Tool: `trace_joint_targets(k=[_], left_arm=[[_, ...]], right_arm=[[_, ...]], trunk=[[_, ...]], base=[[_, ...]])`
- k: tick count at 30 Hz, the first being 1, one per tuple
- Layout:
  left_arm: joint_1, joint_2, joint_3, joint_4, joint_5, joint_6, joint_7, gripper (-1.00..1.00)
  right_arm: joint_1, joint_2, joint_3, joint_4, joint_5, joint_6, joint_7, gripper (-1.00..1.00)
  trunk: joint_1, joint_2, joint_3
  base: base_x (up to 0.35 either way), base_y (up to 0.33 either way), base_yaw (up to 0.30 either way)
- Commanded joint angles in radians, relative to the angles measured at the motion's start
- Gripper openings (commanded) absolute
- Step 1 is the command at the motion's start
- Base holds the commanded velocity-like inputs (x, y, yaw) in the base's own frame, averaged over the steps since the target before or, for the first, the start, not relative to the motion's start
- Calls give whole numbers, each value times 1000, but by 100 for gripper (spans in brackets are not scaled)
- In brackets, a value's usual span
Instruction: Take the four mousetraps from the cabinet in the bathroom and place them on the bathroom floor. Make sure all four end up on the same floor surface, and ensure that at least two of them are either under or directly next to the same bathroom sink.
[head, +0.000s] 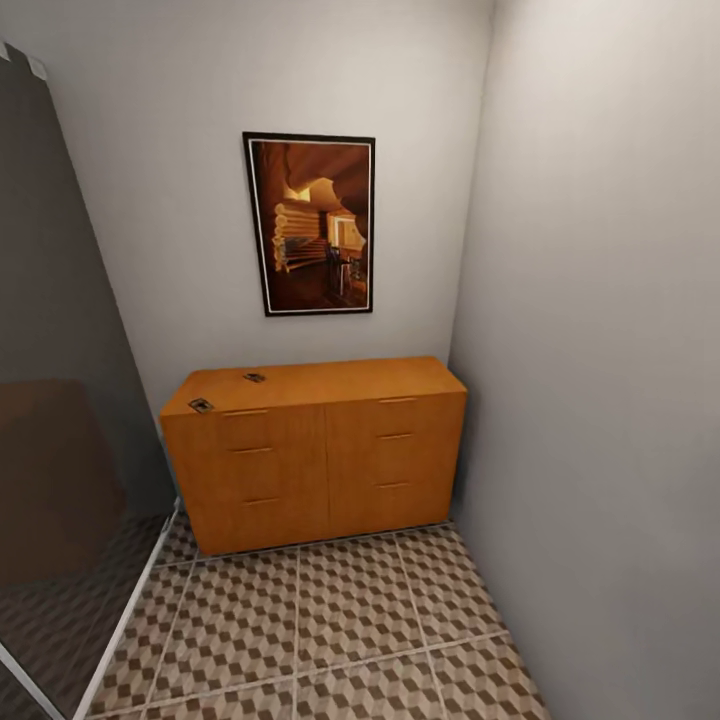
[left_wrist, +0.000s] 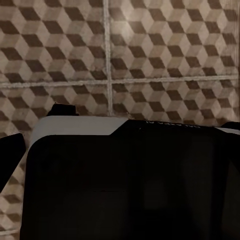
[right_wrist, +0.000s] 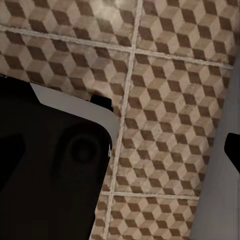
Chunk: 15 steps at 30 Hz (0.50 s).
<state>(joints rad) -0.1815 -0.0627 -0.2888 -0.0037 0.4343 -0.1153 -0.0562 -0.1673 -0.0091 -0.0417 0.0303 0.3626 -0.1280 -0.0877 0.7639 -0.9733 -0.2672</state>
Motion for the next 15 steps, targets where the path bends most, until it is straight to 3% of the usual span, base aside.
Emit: trace_joint_targets(k=[1, 7, 15], left_arm=[[-1, 0, -8, 2, 11, -4, -4, 100], [-1, 1, -7, 2, 11, -4, -4, 100], [-1, 1, -8, 2, 11, -4, -4, 100]], right_arm=[[-1, 0, -5, 3, 9, -5, -4, 100], [-1, 0, -4, 3, 9, -7, -4, 100], [-1, 0, -4, 3, 10, -10, -4, 100]], trunk=[[0, -1, -1], [0, -1, -1], [0, -1, -1]], base=[[231, -128, 0], [127, -44, 35], [11, -4, 235]])
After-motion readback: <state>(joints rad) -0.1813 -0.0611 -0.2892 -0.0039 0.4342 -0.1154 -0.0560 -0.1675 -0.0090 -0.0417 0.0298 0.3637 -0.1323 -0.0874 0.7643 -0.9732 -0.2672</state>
